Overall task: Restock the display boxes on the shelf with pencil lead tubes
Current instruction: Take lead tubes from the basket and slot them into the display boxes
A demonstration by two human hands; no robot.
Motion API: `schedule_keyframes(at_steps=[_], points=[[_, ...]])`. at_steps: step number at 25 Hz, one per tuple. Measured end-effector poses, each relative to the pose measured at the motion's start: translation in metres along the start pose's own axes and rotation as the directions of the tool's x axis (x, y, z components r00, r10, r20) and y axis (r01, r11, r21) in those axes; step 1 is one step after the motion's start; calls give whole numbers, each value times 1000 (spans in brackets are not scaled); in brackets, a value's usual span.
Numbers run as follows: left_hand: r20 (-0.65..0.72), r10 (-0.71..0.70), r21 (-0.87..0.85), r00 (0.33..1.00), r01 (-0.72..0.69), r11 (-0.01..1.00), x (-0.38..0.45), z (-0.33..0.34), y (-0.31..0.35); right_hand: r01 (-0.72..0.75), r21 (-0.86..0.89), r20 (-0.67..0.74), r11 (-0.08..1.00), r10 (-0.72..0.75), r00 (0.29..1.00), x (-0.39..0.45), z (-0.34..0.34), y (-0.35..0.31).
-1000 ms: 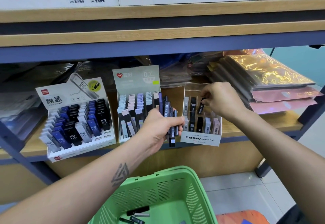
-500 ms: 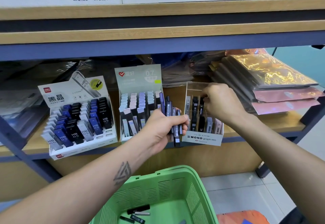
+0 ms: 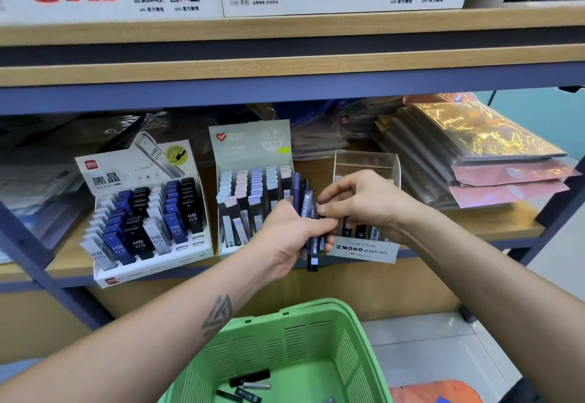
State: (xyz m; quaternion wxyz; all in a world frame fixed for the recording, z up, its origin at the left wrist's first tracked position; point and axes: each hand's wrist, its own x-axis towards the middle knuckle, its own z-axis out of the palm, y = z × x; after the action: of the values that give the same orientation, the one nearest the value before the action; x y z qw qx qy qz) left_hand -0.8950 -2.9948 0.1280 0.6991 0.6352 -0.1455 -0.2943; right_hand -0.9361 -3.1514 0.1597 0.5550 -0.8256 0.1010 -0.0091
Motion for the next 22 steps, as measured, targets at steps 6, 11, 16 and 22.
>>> schedule_keyframes(at_steps=[6, 11, 16, 22], points=[[19, -17, -140, 1000, 20, 990, -2, -6, 5, -7, 189, -118, 982, 30, 993, 3, -18, -2], [-80, 21, -103, 997, -29, 994, -1, -11, 6, -4, 150, -78, 989, 16, 997, 3, -28, 5], [-119, 69, -36, 991, -73, 997, 2, -14, 6, 65, -48, 60, 997, -62, 996, 0, -27, 10], [-84, 24, -162, 996, -37, 986, 1, -12, 8, 191, -99, -14, 977, -193, 981, 0, -28, 9]])
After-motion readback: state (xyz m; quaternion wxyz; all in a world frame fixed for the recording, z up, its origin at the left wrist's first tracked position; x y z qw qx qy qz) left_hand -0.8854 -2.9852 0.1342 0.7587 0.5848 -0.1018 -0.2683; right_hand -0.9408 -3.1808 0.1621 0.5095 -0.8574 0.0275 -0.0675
